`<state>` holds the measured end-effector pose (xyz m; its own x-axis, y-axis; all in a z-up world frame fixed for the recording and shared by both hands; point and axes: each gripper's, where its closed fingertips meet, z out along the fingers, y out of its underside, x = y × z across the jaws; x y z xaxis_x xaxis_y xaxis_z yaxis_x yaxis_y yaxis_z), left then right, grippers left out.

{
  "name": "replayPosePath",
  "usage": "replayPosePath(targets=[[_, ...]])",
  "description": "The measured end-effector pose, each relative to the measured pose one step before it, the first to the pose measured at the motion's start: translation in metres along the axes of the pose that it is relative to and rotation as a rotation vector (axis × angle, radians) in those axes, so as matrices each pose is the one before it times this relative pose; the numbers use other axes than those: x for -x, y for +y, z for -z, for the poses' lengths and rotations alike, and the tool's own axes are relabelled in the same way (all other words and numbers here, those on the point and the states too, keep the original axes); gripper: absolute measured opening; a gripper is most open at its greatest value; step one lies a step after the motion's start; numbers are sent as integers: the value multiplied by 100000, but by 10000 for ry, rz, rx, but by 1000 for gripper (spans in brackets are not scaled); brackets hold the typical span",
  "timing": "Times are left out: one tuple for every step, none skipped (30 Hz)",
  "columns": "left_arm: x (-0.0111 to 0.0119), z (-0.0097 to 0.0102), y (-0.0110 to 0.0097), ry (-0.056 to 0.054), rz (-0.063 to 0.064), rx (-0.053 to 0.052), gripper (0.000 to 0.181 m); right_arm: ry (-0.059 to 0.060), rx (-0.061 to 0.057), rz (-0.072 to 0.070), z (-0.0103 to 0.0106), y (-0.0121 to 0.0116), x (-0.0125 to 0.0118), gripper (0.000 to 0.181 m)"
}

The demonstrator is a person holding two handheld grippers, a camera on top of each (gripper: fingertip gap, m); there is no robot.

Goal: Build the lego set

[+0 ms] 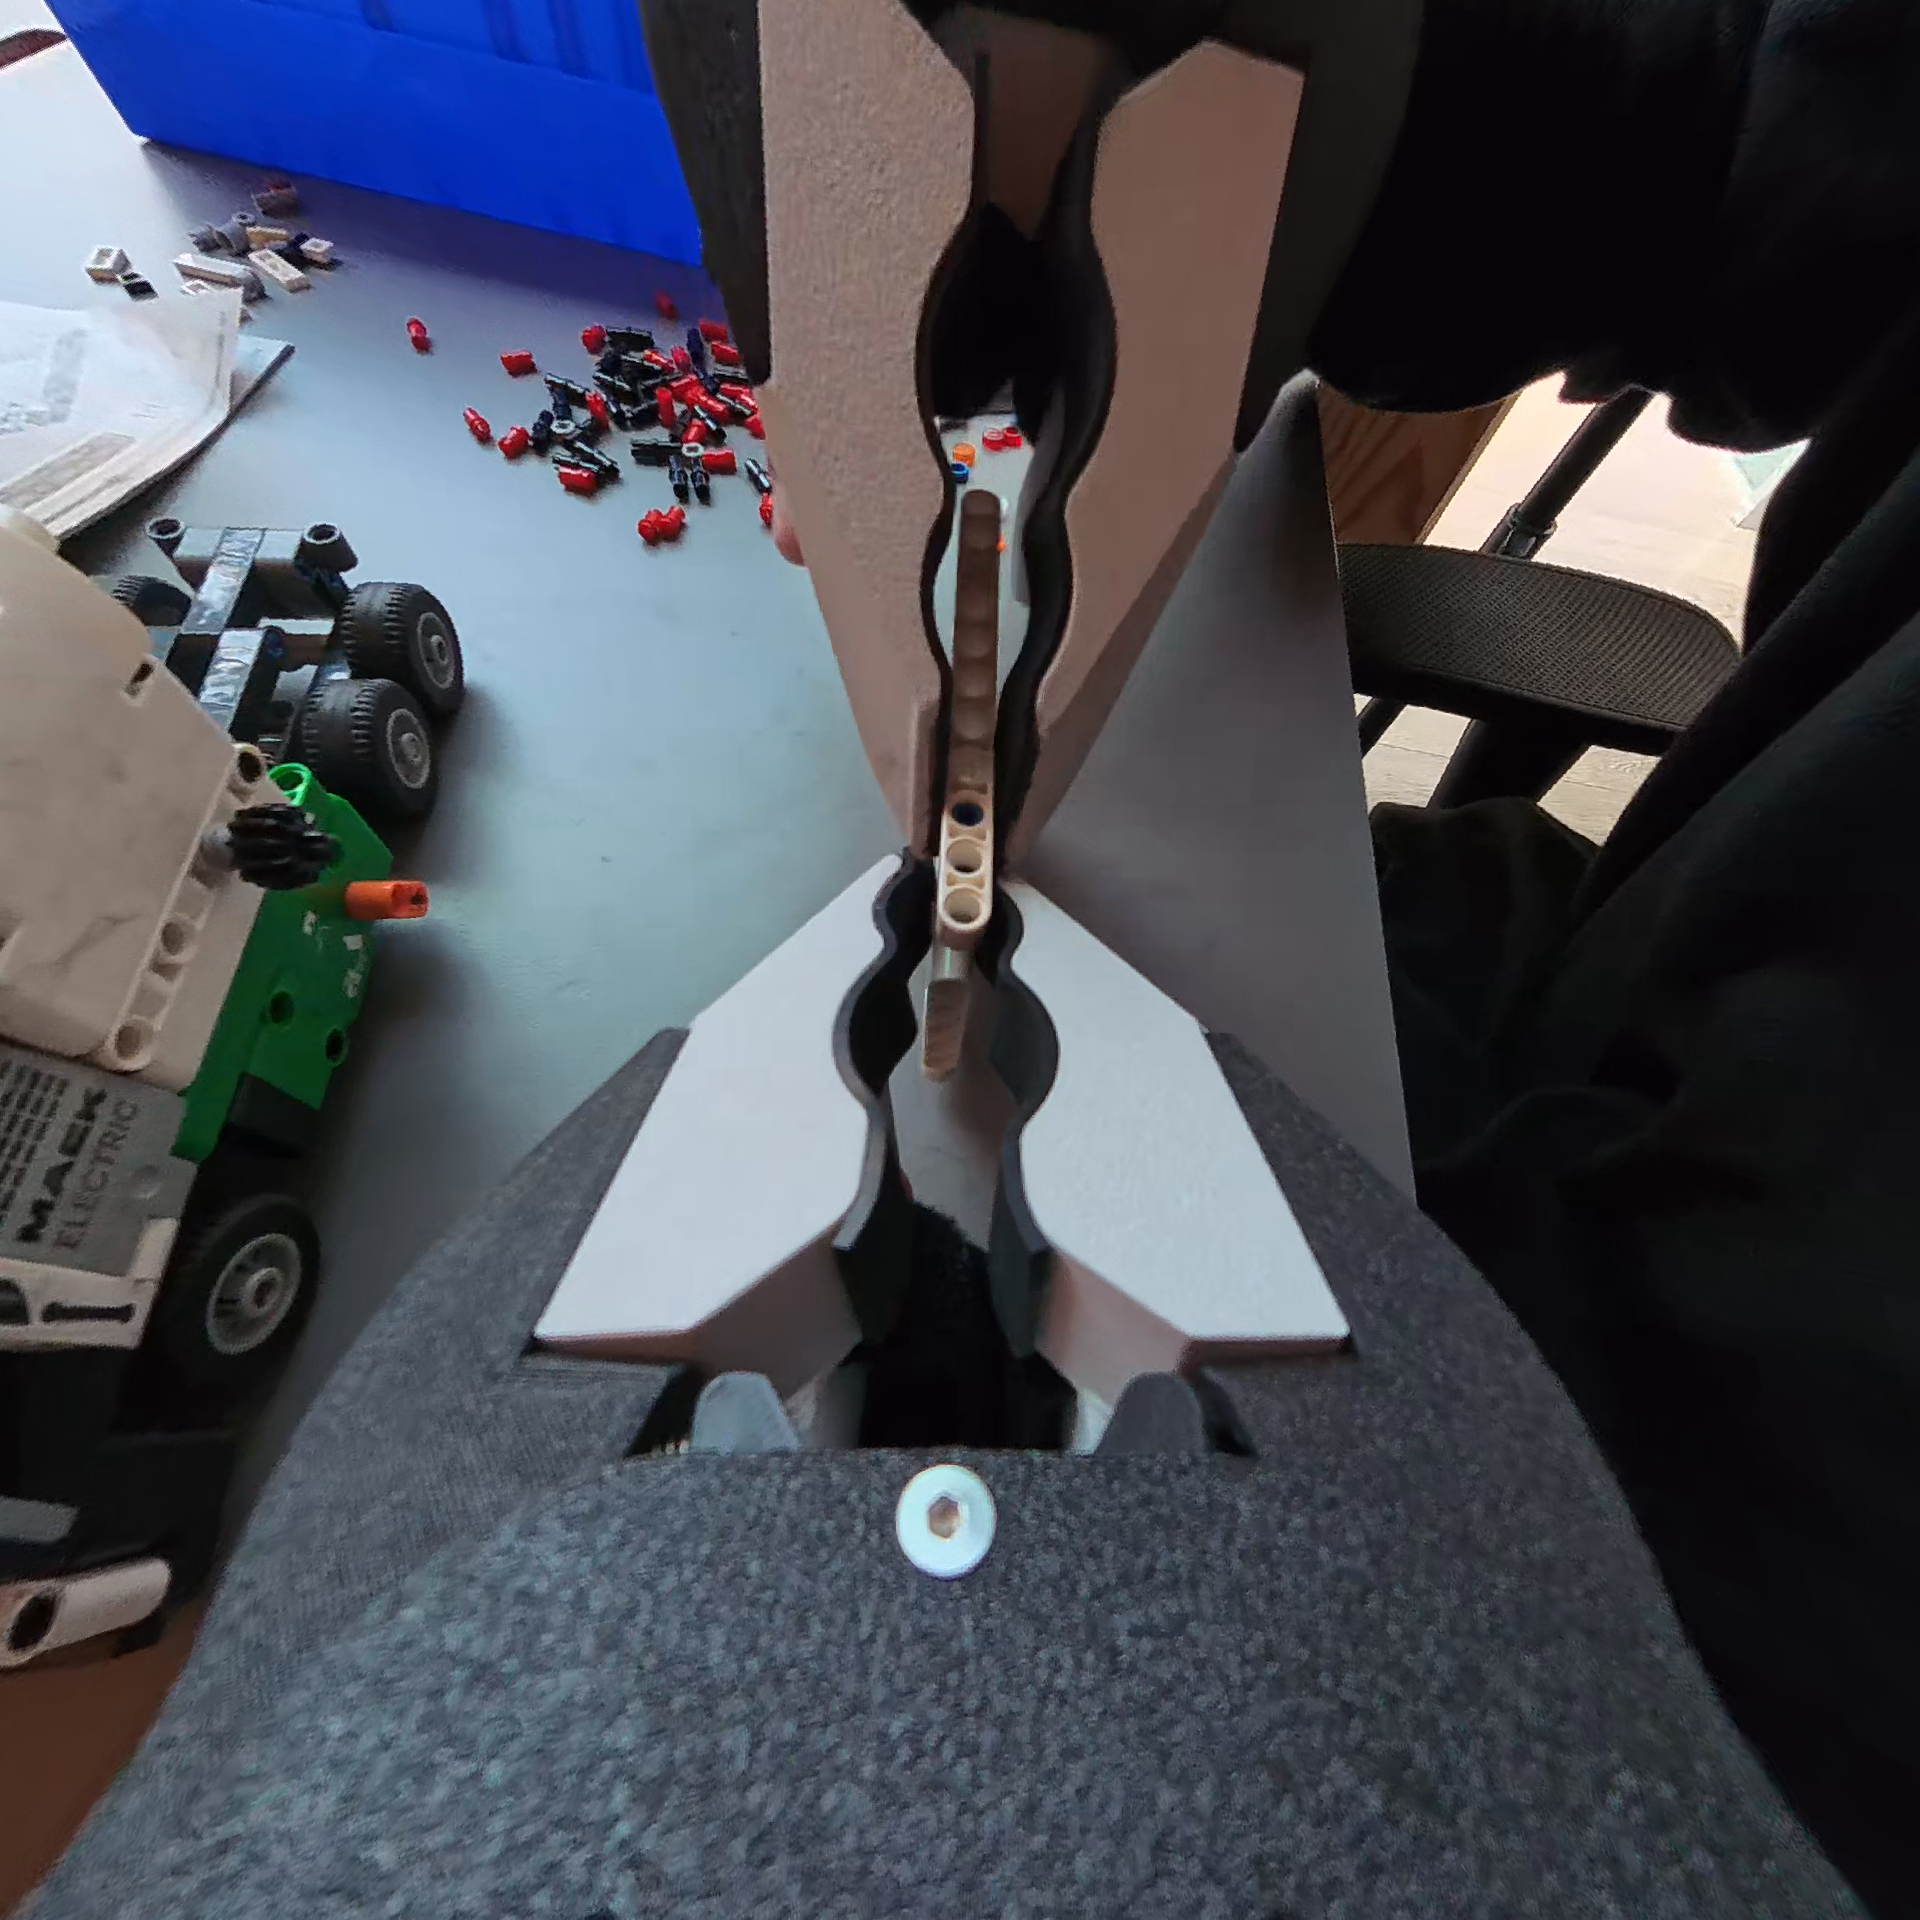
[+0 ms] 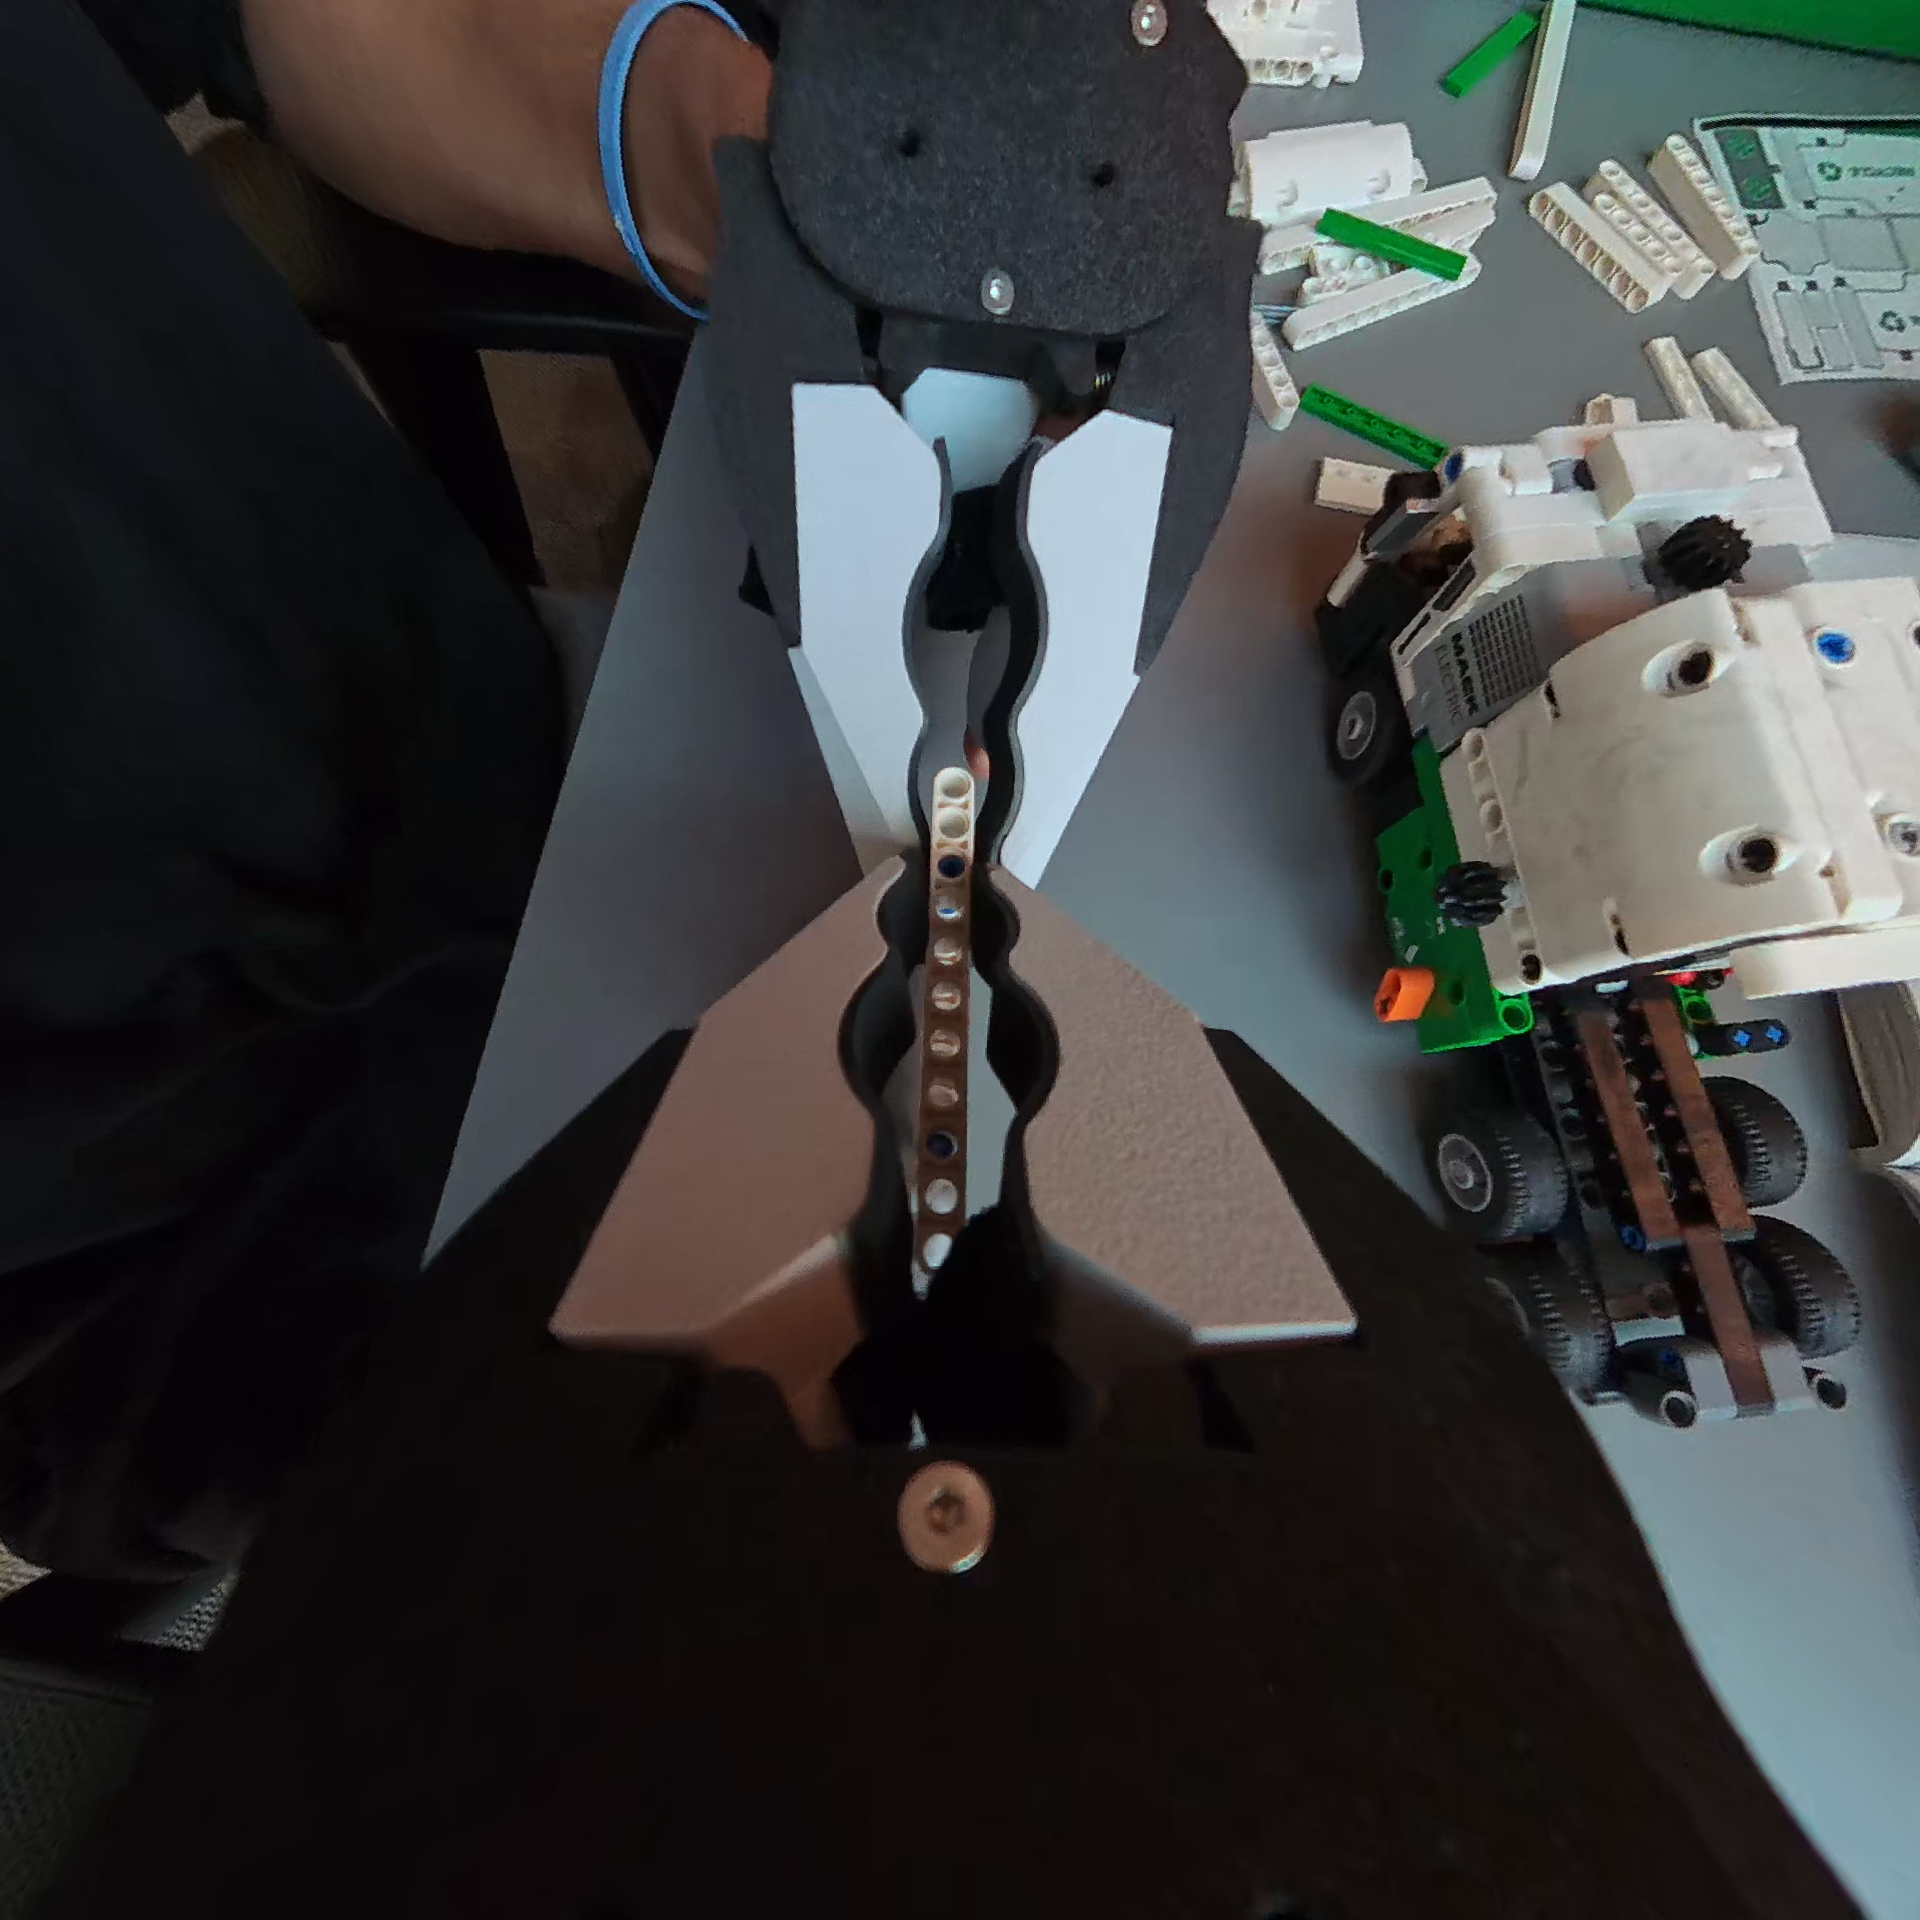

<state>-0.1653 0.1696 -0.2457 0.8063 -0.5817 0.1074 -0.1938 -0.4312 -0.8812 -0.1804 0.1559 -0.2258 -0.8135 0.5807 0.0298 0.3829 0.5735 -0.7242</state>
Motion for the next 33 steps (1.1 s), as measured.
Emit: replayPosePath(targets=[[-28,-20,-3,24,10,-2,7,13,-47,-165,7,-39,26,7],[-30,-16,-4,13,-18,1,7,0,-33,-67,19,-21,61,7],[-53,-21,5,27,-11,1,7,22,26,-3,30,5,54,7],[-13,-10,-11,19,8,-3,7,61,46,-19,182,10,22,9],[-26,6,2,15,-1,-2,7,207,-82,-6,516,-168,-227,20],[-5,7,4,-5,-12,-2,7,181,-188,-20,841,-238,-190,22],[39,1,-16,-32,7,-5,7,122,-159,-115,1005,-83,-102,24],[42,6,-7,-11,26,-5,7,177,-116,-190,1020,160,-180,26],[4,7,-5,17,24,-3,7,328,-87,-251,851,510,-384,26],[-32,31,-22,49,25,-19,7,316,-8,-293,498,883,-394,31],[-96,116,-143,89,27,-111,7,180,-48,-379,161,1012,-221,36],[-67,268,-356,84,44,-269,7,-75,-236,-489,-114,736,92,39],[-77,398,-603,106,112,-443,7,-299,-255,-501,-309,574,381,42],[-245,413,-705,229,196,-494,7,-274,-185,-374,-384,464,364,42],[-309,305,-593,238,188,-411,7,-218,-444,-197,-302,-94,365,42],[-251,116,-286,138,83,-214,7,-133,-812,-39,-141,-743,358,33],[-151,-78,57,37,12,23,7,-107,-890,29,-66,-947,437,23],[-121,-163,108,-15,-22,73,7,-123,-612,24,-95,-565,453,14],[-55,-119,-31,-56,-16,-15,7,-19,-378,62,-37,-311,208,9],[17,11,-162,-60,25,-111,7,7,-268,-14,49,-158,65,8],[110,40,-84,-75,62,-62,8,-68,77,-168,-37,250,166,7],[214,-7,214,-142,1,148,10,212,166,104,-54,249,-66,7],[336,22,321,-256,-139,276,12,369,235,395,-51,205,-151,7],[347,216,-13,-277,-197,152,19,232,234,303,-58,136,-12,7],[180,381,-531,-143,-116,-49,25,44,215,84,-63,31,156,7],[-36,439,-861,-1,-50,-117,29,257,114,170,-44,-103,-95,7],[-150,382,-975,33,-100,-99,30,216,207,286,-102,66,41,7],[-354,224,-913,55,-268,-26,31,127,258,258,-141,134,198,7],[-603,-22,-688,82,-457,110,30,165,184,274,-133,52,169,7],[-611,-274,-502,17,-558,222,26,73,104,200,-94,-55,301,7],[-548,-465,-273,-29,-564,321,23,-27,-107,137,10,-355,386,7],[-449,-528,-20,-35,-494,394,21,-63,-93,63,50,-302,346,7],[-297,-519,102,-51,-388,381,19,48,-27,112,89,-179,129,7]])
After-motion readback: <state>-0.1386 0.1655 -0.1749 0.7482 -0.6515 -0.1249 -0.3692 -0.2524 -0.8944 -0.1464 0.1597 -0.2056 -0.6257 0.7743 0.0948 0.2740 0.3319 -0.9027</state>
